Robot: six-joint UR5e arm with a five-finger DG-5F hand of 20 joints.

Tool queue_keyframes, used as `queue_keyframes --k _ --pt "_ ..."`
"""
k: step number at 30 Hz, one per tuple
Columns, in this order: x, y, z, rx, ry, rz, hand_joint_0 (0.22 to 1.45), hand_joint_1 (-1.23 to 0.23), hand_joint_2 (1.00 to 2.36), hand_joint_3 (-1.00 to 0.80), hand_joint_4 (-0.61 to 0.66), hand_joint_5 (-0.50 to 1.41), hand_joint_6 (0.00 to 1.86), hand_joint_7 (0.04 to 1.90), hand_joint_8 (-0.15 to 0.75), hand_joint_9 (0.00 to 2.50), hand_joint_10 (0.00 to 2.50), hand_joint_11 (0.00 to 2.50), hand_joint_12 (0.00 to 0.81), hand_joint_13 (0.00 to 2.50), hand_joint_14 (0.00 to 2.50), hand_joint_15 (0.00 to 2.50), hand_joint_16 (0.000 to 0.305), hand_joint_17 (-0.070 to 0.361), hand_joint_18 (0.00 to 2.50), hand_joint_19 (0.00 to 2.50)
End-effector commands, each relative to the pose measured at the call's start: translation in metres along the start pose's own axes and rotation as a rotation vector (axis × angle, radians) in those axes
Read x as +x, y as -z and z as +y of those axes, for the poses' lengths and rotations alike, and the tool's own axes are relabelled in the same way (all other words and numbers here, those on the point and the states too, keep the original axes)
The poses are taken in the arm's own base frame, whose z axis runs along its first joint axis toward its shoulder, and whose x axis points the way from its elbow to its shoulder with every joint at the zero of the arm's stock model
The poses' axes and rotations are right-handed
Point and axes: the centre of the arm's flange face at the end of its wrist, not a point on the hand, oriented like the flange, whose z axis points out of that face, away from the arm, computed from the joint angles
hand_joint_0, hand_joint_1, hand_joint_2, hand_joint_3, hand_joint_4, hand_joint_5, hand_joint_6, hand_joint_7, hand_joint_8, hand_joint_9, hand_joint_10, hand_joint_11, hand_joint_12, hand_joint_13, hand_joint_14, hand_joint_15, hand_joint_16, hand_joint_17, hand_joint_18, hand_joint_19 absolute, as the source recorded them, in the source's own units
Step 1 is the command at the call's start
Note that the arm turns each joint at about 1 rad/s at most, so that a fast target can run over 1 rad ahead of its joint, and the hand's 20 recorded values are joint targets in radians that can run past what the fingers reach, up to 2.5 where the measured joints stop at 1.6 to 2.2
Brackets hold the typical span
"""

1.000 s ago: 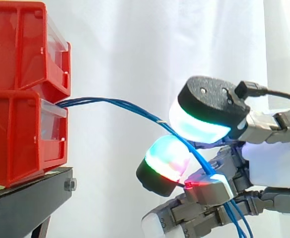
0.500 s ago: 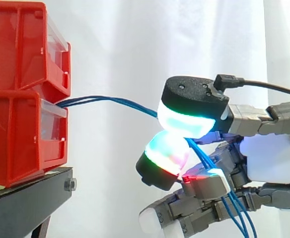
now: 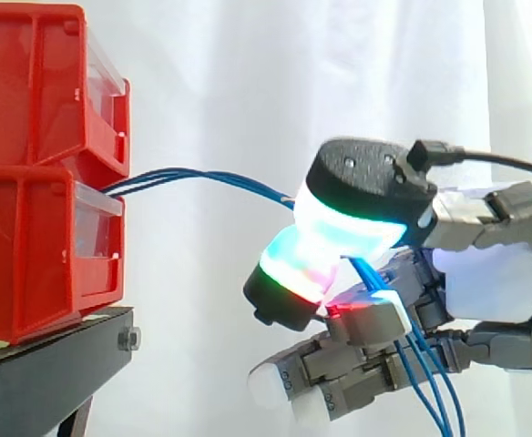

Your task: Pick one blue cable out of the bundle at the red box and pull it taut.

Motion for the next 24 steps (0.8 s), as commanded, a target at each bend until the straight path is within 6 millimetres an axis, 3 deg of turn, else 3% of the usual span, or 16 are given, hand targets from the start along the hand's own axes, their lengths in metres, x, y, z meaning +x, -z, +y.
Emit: queue_keyframes --k 1,6,10,18,22,24 --pt "-0.0011 -0.0016 0.0025 0.004 0.003 -0.001 0.46 -0.72 1.0 -0.5 0.14 -0.14 0.87 1.07 0.352 1.23 0.01 1.36 0.39 0.66 0.01 0.37 0.061 0.136 0.51 0.33" --pt "-0.0002 -0.001 0.0024 0.006 0.004 0.001 0.44 -0.62 1.0 -0.5 0.12 -0.14 0.86 1.05 0.363 1.25 0.01 1.34 0.397 0.66 0.01 0.36 0.063 0.141 0.52 0.34" --pt "-0.0012 -0.0014 0.0022 0.006 0.004 0.0 0.53 -0.59 1.0 -0.5 0.1 -0.14 0.85 1.12 0.325 1.23 0.01 1.36 0.367 0.64 0.02 0.37 0.056 0.126 0.47 0.37" --pt "-0.0012 -0.0017 0.0029 0.005 0.004 -0.001 0.59 -0.7 1.01 -0.19 0.09 -0.13 0.89 1.15 0.342 1.26 0.01 1.38 0.378 0.69 0.01 0.37 0.058 0.131 0.54 0.35" --pt "-0.0012 -0.0017 0.0029 0.005 0.004 -0.001 0.61 -0.76 1.01 -0.16 0.09 -0.14 0.89 1.11 0.339 1.24 0.01 1.4 0.377 0.69 0.01 0.38 0.057 0.129 0.54 0.34" --pt "-0.0012 -0.0017 0.0029 0.005 0.004 -0.001 0.63 -0.84 1.01 -0.23 0.09 -0.15 0.89 1.1 0.306 1.2 0.01 1.41 0.355 0.67 0.02 0.38 0.052 0.118 0.51 0.34"
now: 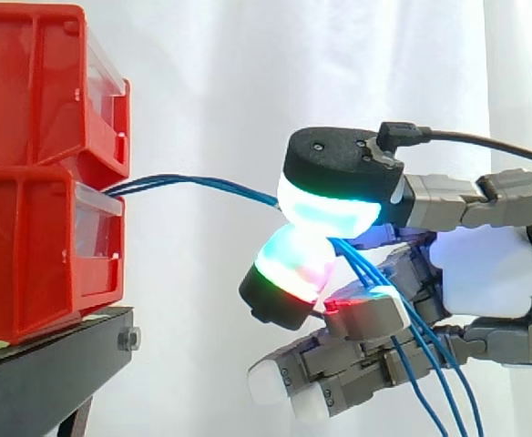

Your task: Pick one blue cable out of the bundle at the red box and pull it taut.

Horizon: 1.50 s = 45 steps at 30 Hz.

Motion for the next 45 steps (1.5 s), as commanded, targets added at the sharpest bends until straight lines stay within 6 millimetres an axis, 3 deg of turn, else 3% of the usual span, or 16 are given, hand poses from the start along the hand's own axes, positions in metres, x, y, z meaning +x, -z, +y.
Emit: queue_keyframes --k 1,3,10,15,23,29,34,40,45 --pt "0.0001 -0.0007 0.0015 -0.003 -0.002 -0.001 0.64 -0.86 1.01 -0.27 0.09 -0.15 0.89 1.1 0.299 1.2 0.02 1.4 0.348 0.66 0.02 0.38 0.052 0.117 0.51 0.34" --pt "0.0002 -0.001 0.0021 -0.003 -0.002 -0.001 0.62 -0.88 1.0 -0.5 0.11 -0.15 0.89 1.08 0.298 1.19 0.02 1.39 0.345 0.66 0.01 0.38 0.051 0.116 0.5 0.34" --pt "-0.0007 -0.002 0.0032 -0.005 -0.004 -0.003 0.48 -0.67 1.0 -0.5 0.13 -0.14 0.88 1.08 0.347 1.24 0.01 1.38 0.373 0.68 0.01 0.38 0.058 0.131 0.53 0.36" --pt "-0.0007 -0.002 0.0032 -0.005 -0.004 -0.003 0.57 -0.51 1.0 -0.47 0.12 -0.14 0.87 1.16 0.31 1.24 0.01 1.4 0.355 0.67 0.02 0.39 0.053 0.119 0.5 0.4" --pt "-0.0007 -0.002 0.0032 -0.005 -0.004 -0.003 0.59 -0.69 1.01 -0.17 0.13 -0.13 0.89 1.15 0.354 1.26 0.01 1.4 0.39 0.72 0.01 0.38 0.06 0.135 0.58 0.35" --pt "-0.0007 -0.002 0.0032 -0.005 -0.004 -0.003 0.64 -0.84 1.02 -0.1 0.08 -0.14 0.9 1.21 0.322 1.22 0.01 1.42 0.359 0.7 0.02 0.39 0.053 0.12 0.56 0.34" --pt "-0.0018 -0.0024 0.003 -0.004 -0.003 -0.004 0.7 -0.91 1.02 -0.2 0.06 -0.14 0.9 1.28 0.307 1.19 0.01 1.42 0.351 0.68 0.01 0.38 0.052 0.116 0.55 0.3" --pt "-0.0018 -0.0024 0.003 -0.004 -0.003 -0.004 0.79 -0.92 1.0 -0.5 0.02 -0.15 0.88 1.34 0.305 1.13 0.02 1.37 0.347 0.63 0.01 0.34 0.052 0.117 0.53 0.24" --pt "-0.0018 -0.0024 0.003 -0.004 -0.003 -0.004 0.8 -0.9 1.0 -0.5 -0.04 -0.16 0.88 1.27 0.289 1.11 0.02 1.35 0.342 0.61 0.01 0.32 0.052 0.117 0.53 0.21"
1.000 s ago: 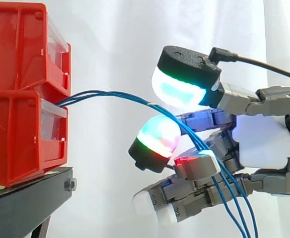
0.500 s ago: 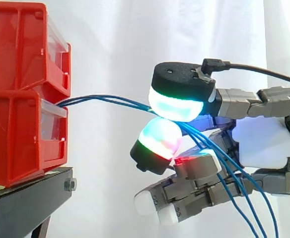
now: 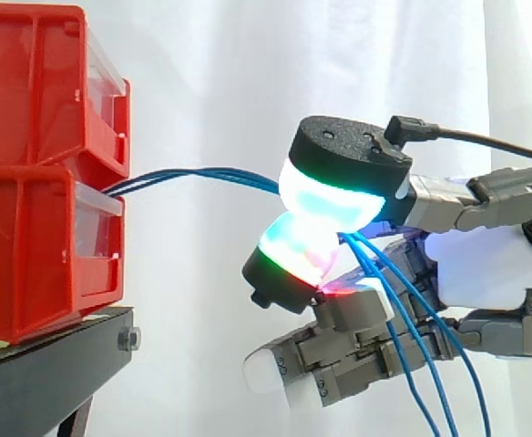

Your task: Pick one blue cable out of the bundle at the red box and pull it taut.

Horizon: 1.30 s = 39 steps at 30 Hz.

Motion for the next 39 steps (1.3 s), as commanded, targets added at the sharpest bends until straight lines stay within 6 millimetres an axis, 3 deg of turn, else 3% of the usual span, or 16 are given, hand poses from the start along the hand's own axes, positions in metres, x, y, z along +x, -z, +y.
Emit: queue_keyframes --k 1,3,7,8,11,14,17,21,24,28,29,33,39 --pt "0.0002 0.0001 0.0 0.0 0.0 0.0 0.8 -0.9 1.0 -0.5 -0.04 -0.16 0.88 1.24 0.29 1.11 0.02 1.34 0.342 0.61 0.01 0.32 0.052 0.117 0.53 0.22" --pt "0.0002 0.0001 0.0 0.0 0.0 0.0 0.76 -0.91 1.0 -0.5 0.0 -0.16 0.88 1.1 0.282 1.1 0.02 1.34 0.338 0.61 0.01 0.33 0.052 0.117 0.52 0.22" --pt "0.0002 0.0001 0.0 0.0 0.0 0.0 0.53 -0.92 1.0 -0.5 0.09 -0.15 0.88 1.14 0.31 1.11 0.02 1.33 0.353 0.6 0.02 0.35 0.054 0.122 0.48 0.28" --pt "0.0002 0.0001 0.0 0.0 0.0 0.0 0.45 -0.88 1.0 -0.5 0.1 -0.14 0.88 1.11 0.343 1.14 0.01 1.32 0.388 0.61 0.01 0.36 0.06 0.135 0.51 0.31" --pt "0.0002 0.0001 0.0 0.0 0.0 0.0 0.39 -0.72 1.0 -0.5 0.1 -0.14 0.88 1.11 0.37 1.2 0.01 1.31 0.415 0.64 0.01 0.35 0.066 0.149 0.55 0.31" --pt "-0.0008 -0.0003 -0.0002 0.0 0.0 -0.001 0.44 -0.55 1.0 -0.5 0.08 -0.13 0.87 1.15 0.35 1.23 0.01 1.33 0.399 0.65 0.01 0.36 0.063 0.141 0.55 0.34" --pt "0.0002 0.0001 0.0 0.0 0.0 0.0 0.54 -0.48 1.0 -0.5 0.06 -0.13 0.87 1.21 0.296 1.22 0.02 1.36 0.358 0.63 0.01 0.38 0.053 0.12 0.49 0.4" --pt "0.0002 0.0001 0.0 0.0 0.0 0.0 0.6 -0.59 1.01 -0.33 0.07 -0.13 0.87 1.21 0.283 1.24 0.02 1.4 0.349 0.66 0.02 0.39 0.051 0.114 0.51 0.4" --pt "0.0002 0.0001 0.0 0.0 0.0 0.0 0.59 -0.66 1.01 -0.24 0.1 -0.12 0.88 1.19 0.329 1.27 0.01 1.38 0.381 0.71 0.02 0.38 0.056 0.127 0.58 0.37" --pt "-0.0001 0.0001 0.0011 -0.001 -0.001 0.0 0.61 -0.76 1.02 -0.19 0.11 -0.12 0.89 1.2 0.321 1.26 0.01 1.43 0.372 0.72 0.02 0.41 0.054 0.122 0.59 0.37" --pt "-0.0001 0.0001 0.0011 -0.001 0.001 0.0 0.63 -0.85 1.02 -0.17 0.11 -0.13 0.9 1.19 0.315 1.23 0.01 1.42 0.363 0.71 0.02 0.41 0.052 0.118 0.58 0.36" --pt "0.0002 0.0001 0.0 0.0 0.002 0.0 0.7 -0.93 1.01 -0.26 0.07 -0.13 0.9 1.28 0.297 1.2 0.01 1.42 0.347 0.69 0.02 0.39 0.05 0.113 0.57 0.32" --pt "0.0002 0.0001 0.0 0.0 0.002 0.0 0.79 -0.92 1.0 -0.5 0.0 -0.14 0.89 1.37 0.287 1.17 0.02 1.37 0.34 0.66 0.01 0.36 0.05 0.113 0.55 0.27"
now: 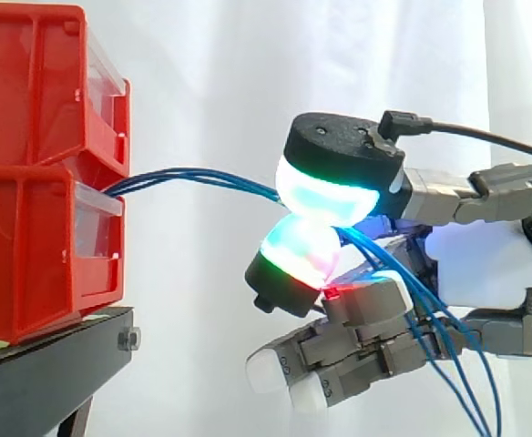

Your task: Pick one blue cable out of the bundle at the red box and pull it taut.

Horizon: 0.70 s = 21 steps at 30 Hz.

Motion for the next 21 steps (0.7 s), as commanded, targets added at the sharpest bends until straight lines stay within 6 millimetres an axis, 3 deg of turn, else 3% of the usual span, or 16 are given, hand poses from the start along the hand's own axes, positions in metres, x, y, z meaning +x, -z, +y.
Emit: queue_keyframes --k 1,4,6,9,11,14,17,21 --pt "-0.0002 0.0001 0.0007 -0.001 0.001 0.0 0.79 -0.92 1.0 -0.5 0.0 -0.14 0.89 1.37 0.283 1.16 0.02 1.36 0.341 0.65 0.01 0.36 0.05 0.113 0.55 0.27" --pt "0.0001 0.0 -0.0004 0.001 0.001 0.0 0.78 -0.92 1.0 -0.5 -0.03 -0.15 0.89 1.28 0.273 1.16 0.02 1.35 0.337 0.65 0.02 0.35 0.05 0.113 0.56 0.25" --pt "0.0001 0.0 -0.0004 0.001 0.001 0.0 0.74 -0.94 1.0 -0.5 0.01 -0.15 0.89 1.21 0.267 1.14 0.02 1.35 0.335 0.63 0.01 0.36 0.05 0.112 0.54 0.27" --pt "0.0002 -0.0002 -0.0001 -0.002 0.0 0.0 0.53 -0.93 1.0 -0.5 0.08 -0.13 0.88 1.19 0.288 1.15 0.02 1.33 0.352 0.62 0.01 0.37 0.052 0.118 0.52 0.32" --pt "0.0001 0.0 -0.0004 0.001 0.001 0.0 0.41 -0.77 1.0 -0.5 0.09 -0.12 0.88 1.17 0.336 1.21 0.01 1.32 0.391 0.65 0.01 0.37 0.062 0.139 0.56 0.32" --pt "0.0001 0.0 -0.0004 0.001 0.001 0.0 0.43 -0.62 1.0 -0.5 0.07 -0.11 0.87 1.18 0.333 1.25 0.01 1.33 0.393 0.66 0.01 0.36 0.062 0.139 0.56 0.34" --pt "0.0009 0.0005 0.0009 -0.001 0.0 0.001 0.53 -0.51 1.0 -0.5 0.06 -0.12 0.87 1.25 0.28 1.25 0.02 1.36 0.359 0.65 0.01 0.39 0.053 0.119 0.51 0.38" --pt "0.0001 0.0 -0.0004 0.001 0.001 0.0 0.6 -0.64 1.01 -0.35 0.08 -0.12 0.88 1.26 0.285 1.26 0.02 1.42 0.347 0.69 0.02 0.42 0.05 0.112 0.53 0.41"
